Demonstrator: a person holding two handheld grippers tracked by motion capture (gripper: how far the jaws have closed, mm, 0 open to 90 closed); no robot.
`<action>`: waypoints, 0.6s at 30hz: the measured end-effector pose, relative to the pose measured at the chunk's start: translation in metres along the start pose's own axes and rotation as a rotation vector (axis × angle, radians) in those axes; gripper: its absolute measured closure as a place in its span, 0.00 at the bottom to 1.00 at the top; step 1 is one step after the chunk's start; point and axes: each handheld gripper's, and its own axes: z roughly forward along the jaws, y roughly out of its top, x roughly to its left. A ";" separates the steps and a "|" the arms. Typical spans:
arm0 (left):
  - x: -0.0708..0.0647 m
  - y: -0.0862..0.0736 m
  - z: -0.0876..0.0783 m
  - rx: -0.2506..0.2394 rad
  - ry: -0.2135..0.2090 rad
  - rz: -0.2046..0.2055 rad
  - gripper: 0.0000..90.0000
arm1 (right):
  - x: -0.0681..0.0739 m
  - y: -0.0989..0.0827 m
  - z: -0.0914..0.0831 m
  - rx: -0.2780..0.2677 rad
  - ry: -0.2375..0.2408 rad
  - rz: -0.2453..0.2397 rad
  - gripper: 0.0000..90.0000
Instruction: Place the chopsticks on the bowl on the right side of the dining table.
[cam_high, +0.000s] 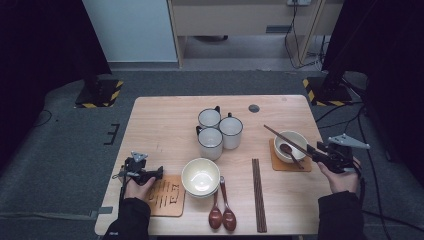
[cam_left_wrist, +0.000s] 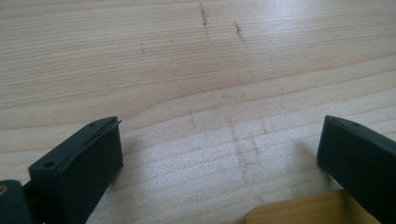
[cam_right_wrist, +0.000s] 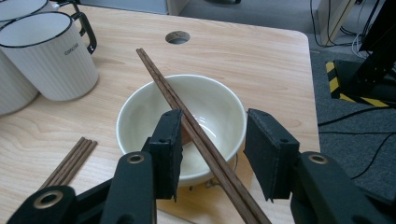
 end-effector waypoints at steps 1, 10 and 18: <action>0.000 0.000 0.000 0.000 0.000 0.000 0.00 | 0.001 0.001 0.002 0.002 -0.001 -0.003 0.62; 0.000 0.000 0.000 0.000 0.000 0.000 0.00 | 0.005 0.010 0.017 -0.002 -0.012 -0.019 0.58; 0.000 0.000 0.000 0.000 0.000 0.000 0.00 | 0.003 0.021 0.028 0.001 -0.027 0.002 0.58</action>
